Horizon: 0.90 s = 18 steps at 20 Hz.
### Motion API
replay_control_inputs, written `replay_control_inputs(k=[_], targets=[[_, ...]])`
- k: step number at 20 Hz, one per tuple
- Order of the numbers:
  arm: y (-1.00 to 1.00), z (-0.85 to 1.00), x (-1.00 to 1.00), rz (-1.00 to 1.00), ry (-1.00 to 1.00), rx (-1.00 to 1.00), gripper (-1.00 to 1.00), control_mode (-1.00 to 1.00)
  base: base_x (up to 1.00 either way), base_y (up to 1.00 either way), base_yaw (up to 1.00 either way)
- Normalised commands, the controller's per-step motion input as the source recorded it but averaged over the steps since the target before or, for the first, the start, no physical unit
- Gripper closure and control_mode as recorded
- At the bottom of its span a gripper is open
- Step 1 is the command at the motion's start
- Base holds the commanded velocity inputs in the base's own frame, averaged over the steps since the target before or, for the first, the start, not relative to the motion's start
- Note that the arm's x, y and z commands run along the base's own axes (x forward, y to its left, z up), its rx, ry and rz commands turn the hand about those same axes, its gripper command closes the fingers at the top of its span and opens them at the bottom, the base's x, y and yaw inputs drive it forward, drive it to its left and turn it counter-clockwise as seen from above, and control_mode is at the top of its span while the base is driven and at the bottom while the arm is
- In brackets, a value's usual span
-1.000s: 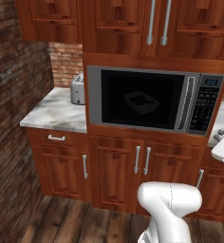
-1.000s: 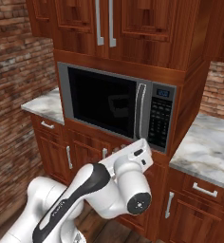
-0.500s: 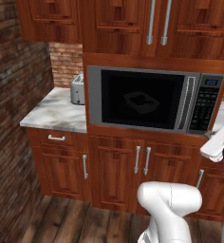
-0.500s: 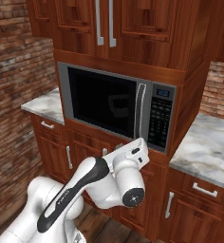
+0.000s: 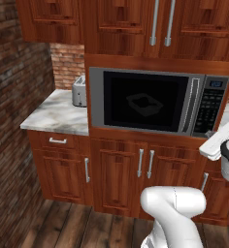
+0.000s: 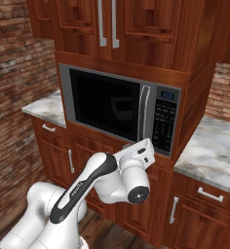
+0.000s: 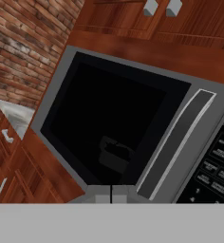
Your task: Place the tupperware containing the fish and eggplant meal in the microwave. Close the microwave door and press the start button to reheat the meal.
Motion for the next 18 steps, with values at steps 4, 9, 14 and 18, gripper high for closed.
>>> replay_control_inputs(k=[4,9,14,18], targets=[[-0.28,-0.03,0.09,0.0,0.0,0.0,1.0,-1.0,0.0,0.0,0.0],[-0.17,-0.1,0.08,0.0,0.0,0.0,1.0,-1.0,0.0,0.0,0.0],[-0.01,-0.21,0.14,-0.01,0.0,-0.02,1.0,-1.0,0.0,0.0,0.0],[0.0,-0.22,0.2,-0.06,0.0,-0.06,1.0,-1.0,0.0,0.0,0.0]])
